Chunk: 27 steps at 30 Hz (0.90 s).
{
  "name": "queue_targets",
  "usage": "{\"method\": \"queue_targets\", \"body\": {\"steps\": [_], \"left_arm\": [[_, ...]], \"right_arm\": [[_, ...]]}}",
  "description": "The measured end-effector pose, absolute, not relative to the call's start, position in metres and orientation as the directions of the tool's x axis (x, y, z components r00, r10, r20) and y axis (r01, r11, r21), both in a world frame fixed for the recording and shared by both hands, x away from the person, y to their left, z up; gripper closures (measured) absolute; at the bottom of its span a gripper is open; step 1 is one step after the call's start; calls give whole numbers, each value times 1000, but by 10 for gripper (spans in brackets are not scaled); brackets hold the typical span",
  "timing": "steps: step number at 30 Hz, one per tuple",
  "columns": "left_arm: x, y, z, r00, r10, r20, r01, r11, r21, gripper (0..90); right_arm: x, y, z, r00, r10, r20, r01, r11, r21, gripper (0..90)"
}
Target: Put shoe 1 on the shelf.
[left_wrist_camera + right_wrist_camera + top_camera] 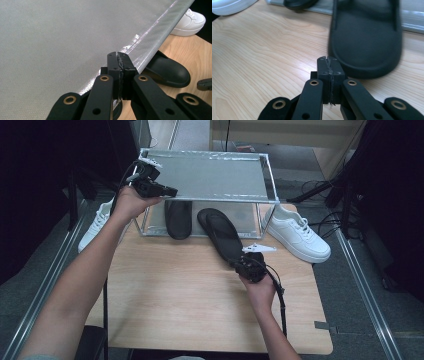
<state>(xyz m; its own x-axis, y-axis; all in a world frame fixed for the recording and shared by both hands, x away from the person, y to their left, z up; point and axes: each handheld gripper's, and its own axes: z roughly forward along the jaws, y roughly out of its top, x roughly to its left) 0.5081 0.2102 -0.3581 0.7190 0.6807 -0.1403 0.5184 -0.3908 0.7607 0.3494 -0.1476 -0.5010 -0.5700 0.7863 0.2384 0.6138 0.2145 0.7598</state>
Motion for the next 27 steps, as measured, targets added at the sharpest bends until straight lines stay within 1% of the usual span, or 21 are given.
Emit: {"method": "queue_targets", "body": {"steps": [5, 9, 13, 22, 27], "left_arm": [[508, 210, -358, 721, 679, -137, 516, -394, 761, 897], [508, 210, -358, 721, 680, -131, 512, -397, 762, 897], [508, 210, -358, 722, 678, -138, 515, -392, 763, 897], [508, 210, -358, 722, 679, -136, 514, -394, 762, 897], [508, 210, -358, 722, 678, -135, 513, -394, 763, 896]], "right_arm": [[349, -162, -505, -549, 803, 233, 620, 204, 758, 900], [354, -177, -514, -505, 830, 234, 645, 184, 741, 900], [359, -183, -519, -488, 838, 243, 655, 167, 737, 900], [371, -181, -523, -475, 845, 246, 655, 153, 740, 900], [379, -173, -523, -476, 838, 266, 662, 142, 736, 900]]}}
